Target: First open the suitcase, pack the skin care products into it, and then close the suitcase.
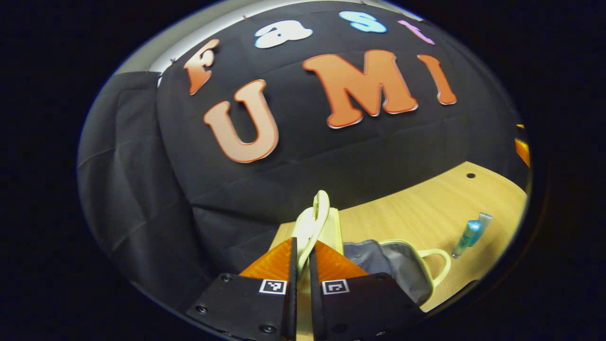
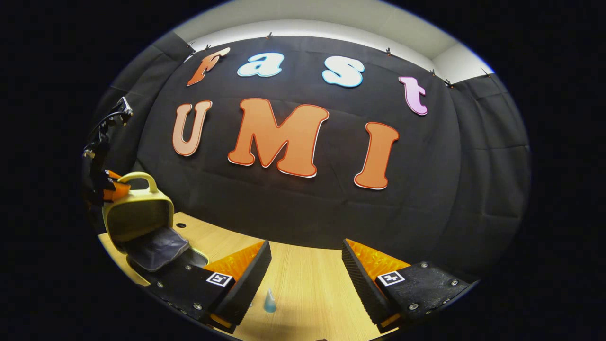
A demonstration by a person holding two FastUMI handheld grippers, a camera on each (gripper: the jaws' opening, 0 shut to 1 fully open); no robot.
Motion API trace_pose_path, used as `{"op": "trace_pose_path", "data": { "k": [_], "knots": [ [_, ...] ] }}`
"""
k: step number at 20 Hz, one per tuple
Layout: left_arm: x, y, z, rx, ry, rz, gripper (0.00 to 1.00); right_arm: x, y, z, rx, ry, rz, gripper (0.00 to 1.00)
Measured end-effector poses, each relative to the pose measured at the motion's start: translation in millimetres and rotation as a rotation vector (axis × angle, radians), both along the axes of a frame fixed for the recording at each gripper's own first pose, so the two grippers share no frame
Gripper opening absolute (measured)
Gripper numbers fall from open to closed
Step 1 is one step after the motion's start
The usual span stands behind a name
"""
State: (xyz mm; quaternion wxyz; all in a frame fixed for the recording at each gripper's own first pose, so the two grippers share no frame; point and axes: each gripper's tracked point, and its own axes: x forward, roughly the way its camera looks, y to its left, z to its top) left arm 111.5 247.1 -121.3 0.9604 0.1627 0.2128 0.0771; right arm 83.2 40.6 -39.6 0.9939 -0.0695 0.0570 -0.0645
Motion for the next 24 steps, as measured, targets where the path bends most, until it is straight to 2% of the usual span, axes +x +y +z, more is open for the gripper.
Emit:
{"op": "trace_pose_path", "data": {
  "k": [9, 16, 21, 24],
  "knots": [
    [-1, 156, -35, -0.069, 0.026, 0.195, 0.13, 12, 40, 0, 0.015, 0.014, -0.020, 0.95],
    [-5, 251, -121, -0.177, 0.109, 0.337, 0.13, 11, 55, -6, 0.026, 0.071, -0.058, 0.95],
    [-8, 278, -195, -0.263, 0.196, 0.406, 0.13, 4, 51, -6, 0.034, 0.087, -0.095, 0.95],
    [0, 271, -197, -0.245, 0.190, 0.443, 0.17, -2, 45, -9, 0.028, 0.097, -0.110, 0.95]
  ]
}}
